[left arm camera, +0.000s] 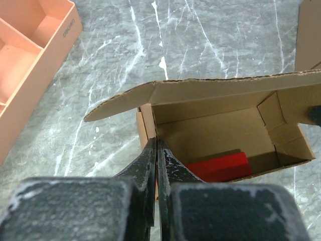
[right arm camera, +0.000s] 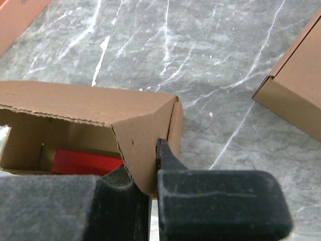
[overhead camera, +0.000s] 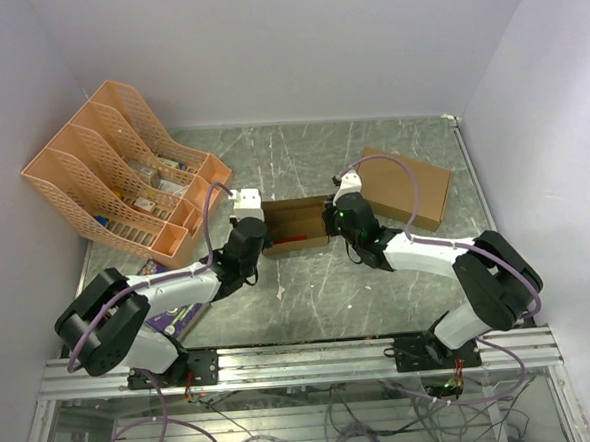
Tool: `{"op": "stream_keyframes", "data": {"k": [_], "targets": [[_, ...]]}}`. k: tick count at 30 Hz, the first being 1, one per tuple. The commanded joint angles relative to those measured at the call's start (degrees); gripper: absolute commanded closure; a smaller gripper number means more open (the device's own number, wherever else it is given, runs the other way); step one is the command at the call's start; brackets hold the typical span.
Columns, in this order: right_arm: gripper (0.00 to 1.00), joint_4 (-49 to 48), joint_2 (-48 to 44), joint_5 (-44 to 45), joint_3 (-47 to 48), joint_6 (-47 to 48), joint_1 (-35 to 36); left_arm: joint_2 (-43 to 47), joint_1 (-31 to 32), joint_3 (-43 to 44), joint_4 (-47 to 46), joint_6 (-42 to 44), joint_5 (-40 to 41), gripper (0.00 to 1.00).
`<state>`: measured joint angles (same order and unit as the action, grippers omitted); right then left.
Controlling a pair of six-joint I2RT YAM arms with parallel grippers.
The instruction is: Fold the paper box
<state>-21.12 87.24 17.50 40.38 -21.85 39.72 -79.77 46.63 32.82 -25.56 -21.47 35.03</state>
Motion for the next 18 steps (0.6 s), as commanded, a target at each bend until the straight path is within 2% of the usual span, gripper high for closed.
{"op": "stream_keyframes", "data": {"k": [1, 4, 8, 16, 18], "targets": [[0.97, 2.56, -0.95, -1.93, -1.95, 0.33, 0.98, 0.91, 1.12, -0.67, -2.61, -1.28, 0.83, 0.93], [0.96, 3.66, -1.59, -1.90, -1.89, 0.76, 1.04, 0.93, 1.45, -0.64, -2.35, -1.37, 1.21, 0.93], [0.89, 4.11, -2.50, -1.92, -2.42, 1.27, 1.01, 0.93, 2.01, -0.32, -2.02, -1.38, 1.41, 0.93], [0.87, 3.80, -3.34, -1.67, -2.50, 2.21, 0.97, 1.63, 3.06, -0.51, -0.74, -2.03, 2.04, 0.91], [0.84, 3.81, -3.61, -1.18, -2.50, 2.41, 0.98, 2.23, 3.22, -0.71, -0.29, -2.28, 2.23, 0.90]]}}
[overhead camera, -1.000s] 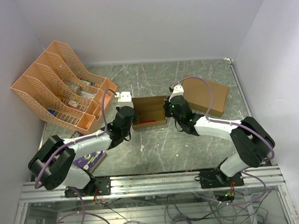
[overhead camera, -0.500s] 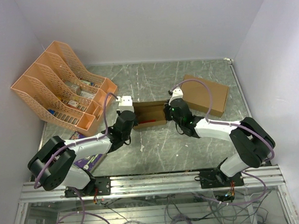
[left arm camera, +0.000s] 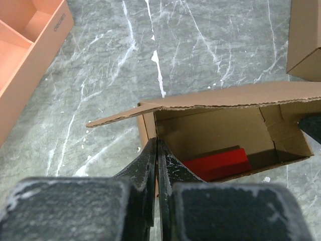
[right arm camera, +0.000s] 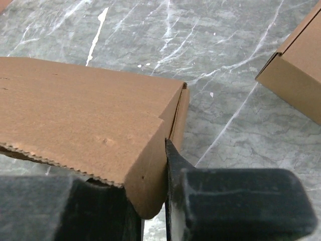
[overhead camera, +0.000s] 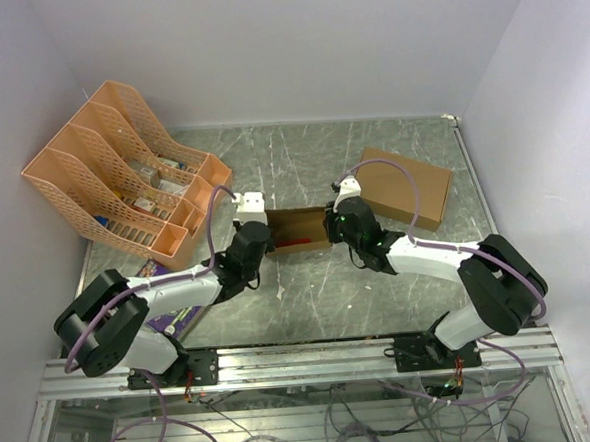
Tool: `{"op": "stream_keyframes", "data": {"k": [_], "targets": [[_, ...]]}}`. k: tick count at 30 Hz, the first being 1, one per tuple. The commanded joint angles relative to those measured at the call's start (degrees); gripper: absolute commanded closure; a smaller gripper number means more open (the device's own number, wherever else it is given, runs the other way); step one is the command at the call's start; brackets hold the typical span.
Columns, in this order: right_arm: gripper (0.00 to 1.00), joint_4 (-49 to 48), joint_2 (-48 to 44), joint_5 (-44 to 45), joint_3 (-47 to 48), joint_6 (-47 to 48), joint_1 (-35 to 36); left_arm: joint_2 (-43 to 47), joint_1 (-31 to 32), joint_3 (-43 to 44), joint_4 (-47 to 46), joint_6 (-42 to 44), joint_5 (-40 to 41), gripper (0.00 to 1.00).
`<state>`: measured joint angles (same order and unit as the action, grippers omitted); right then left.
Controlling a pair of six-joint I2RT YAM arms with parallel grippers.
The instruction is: Fold the paper box
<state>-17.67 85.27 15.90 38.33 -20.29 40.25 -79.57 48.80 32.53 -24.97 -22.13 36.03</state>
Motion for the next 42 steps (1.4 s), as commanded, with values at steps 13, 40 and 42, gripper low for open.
{"op": "stream_keyframes", "data": {"k": [13, 40, 42], "targets": [[0.74, 0.36, -2.68, 0.89, -0.45, 1.79, 0.27, 5.29, 1.71, -1.32, 1.83, -2.56, 0.68, 0.79], [0.44, 5.12, -6.72, -6.42, -0.09, 8.60, -0.68, 20.37, 1.81, -1.80, 14.91, -1.31, -9.49, 0.49], [0.44, 6.68, -7.59, -7.69, -0.18, 10.08, -0.84, 22.63, 1.80, -0.90, 18.21, -1.23, -11.91, 0.49]]}}
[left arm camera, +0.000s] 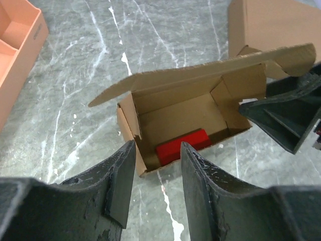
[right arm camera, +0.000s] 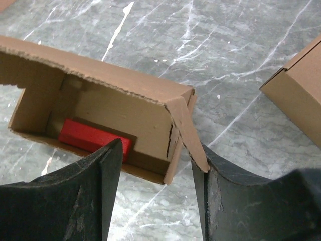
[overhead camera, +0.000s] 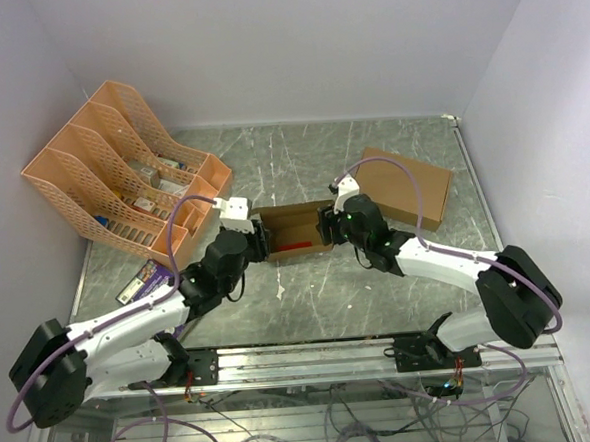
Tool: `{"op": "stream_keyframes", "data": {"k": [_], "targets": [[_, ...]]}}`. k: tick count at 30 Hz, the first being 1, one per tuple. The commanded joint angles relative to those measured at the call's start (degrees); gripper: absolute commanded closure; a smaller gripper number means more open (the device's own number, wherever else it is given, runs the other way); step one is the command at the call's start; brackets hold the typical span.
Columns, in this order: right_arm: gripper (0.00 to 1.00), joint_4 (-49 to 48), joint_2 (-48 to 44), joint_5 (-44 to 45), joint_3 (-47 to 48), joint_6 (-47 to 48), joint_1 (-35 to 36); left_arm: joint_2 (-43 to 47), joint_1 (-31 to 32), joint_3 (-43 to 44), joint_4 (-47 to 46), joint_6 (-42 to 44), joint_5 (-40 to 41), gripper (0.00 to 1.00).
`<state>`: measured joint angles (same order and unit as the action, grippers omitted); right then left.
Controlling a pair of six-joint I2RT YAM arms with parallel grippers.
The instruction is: Fold the paper box
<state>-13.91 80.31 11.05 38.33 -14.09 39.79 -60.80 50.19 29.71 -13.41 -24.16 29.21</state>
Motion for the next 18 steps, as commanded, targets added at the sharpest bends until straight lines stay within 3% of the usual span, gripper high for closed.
{"op": "stream_keyframes", "data": {"k": [1, 10, 18], "targets": [[0.42, 3.76, -3.14, -3.57, -0.18, 4.81, -0.49, 4.95, 0.41, 2.50, 8.24, 1.05, -6.03, 0.49], [0.36, 9.21, -6.74, -13.09, -1.38, 9.92, -3.67, 11.16, 0.38, 11.36, 19.85, 3.47, -12.70, 0.46], [0.36, 8.60, -4.96, -15.87, -1.38, 8.73, -6.30, 9.76, 0.35, 14.84, 22.11, 4.07, -9.79, 0.47]]}}
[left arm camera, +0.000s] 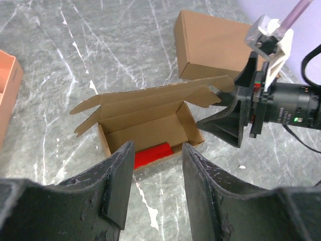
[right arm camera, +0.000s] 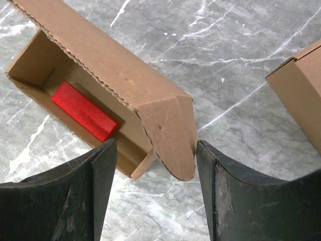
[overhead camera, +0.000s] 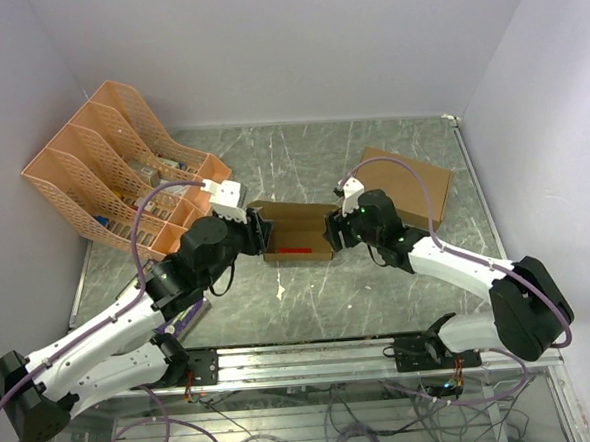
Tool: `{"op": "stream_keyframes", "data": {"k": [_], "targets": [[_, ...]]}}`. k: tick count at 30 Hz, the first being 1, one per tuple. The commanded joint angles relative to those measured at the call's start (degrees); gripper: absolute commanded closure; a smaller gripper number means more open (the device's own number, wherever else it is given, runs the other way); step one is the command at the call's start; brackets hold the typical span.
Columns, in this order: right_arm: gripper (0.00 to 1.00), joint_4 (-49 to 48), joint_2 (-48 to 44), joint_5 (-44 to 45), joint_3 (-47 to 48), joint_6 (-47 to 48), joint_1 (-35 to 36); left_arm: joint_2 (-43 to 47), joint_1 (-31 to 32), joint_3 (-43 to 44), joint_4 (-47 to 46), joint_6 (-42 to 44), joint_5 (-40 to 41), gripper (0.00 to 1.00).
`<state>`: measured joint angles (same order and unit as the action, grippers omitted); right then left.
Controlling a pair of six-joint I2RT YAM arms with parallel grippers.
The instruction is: Fold the paper box
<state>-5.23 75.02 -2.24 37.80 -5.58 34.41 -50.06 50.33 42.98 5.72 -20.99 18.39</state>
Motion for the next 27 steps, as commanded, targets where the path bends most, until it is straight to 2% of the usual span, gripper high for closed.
{"op": "stream_keyframes", "data": {"k": [1, 4, 7, 9, 11, 14, 15, 17, 19, 23, 24, 25, 27], "targets": [[0.37, -0.19, 0.17, -2.78, -0.96, 0.15, -1.11, -1.26, 0.23, 1.47, 3.39, 0.63, 2.13, 0.47], [0.37, 0.23, 0.04, -4.55, -0.53, 1.25, -2.34, -1.57, -0.02, 0.42, 4.11, 2.24, 4.65, 0.45], [0.35, 1.32, -0.24, -11.22, 0.34, 6.48, -5.03, -0.49, -2.40, -0.60, 3.28, 8.36, 4.39, 0.30], [0.30, 2.65, -0.32, -18.46, 1.06, 11.46, -7.92, 0.30, -6.60, 0.09, 2.96, 11.63, 0.16, 0.21], [0.24, 4.25, -0.05, -24.53, 1.91, 15.35, -10.86, 0.47, -13.99, 1.52, 2.42, 13.57, -9.22, 0.16], [0.19, 9.15, 1.43, -32.75, 4.88, 22.28, -14.18, -2.12, -26.14, 3.00, 1.03, 14.66, -27.97, 0.15], [0.17, 10.42, 1.74, -34.57, 5.70, 24.24, -14.87, -3.72, -30.93, 3.23, 0.42, 14.74, -36.98, 0.15], [0.15, 12.72, 1.53, -38.80, 6.91, 28.07, -16.49, -7.82, -35.43, 3.74, -0.37, 14.98, -47.00, 0.15], [0.13, 14.09, 0.77, -41.36, 7.99, 30.75, -17.71, -11.75, -36.88, 4.30, -0.52, 17.50, -53.42, 0.15], [0.10, 14.57, -0.11, -46.42, 10.99, 34.81, -19.39, -17.59, -37.65, 10.05, 7.70, 28.15, -51.20, 0.14], [0.03, 13.80, 0.17, -47.51, 11.32, 35.56, -19.64, -19.27, -38.33, 11.64, 9.91, 30.45, -50.95, 0.14], [0.01, 13.54, 0.72, -48.66, 11.78, 36.81, -19.71, -21.02, -38.83, 13.42, 12.31, 32.85, -51.58, 0.14], [0.00, 15.71, 2.64, -51.73, 13.63, 41.04, -19.74, -24.28, -39.42, 15.90, 15.83, 37.65, -52.92, 0.14]]}}
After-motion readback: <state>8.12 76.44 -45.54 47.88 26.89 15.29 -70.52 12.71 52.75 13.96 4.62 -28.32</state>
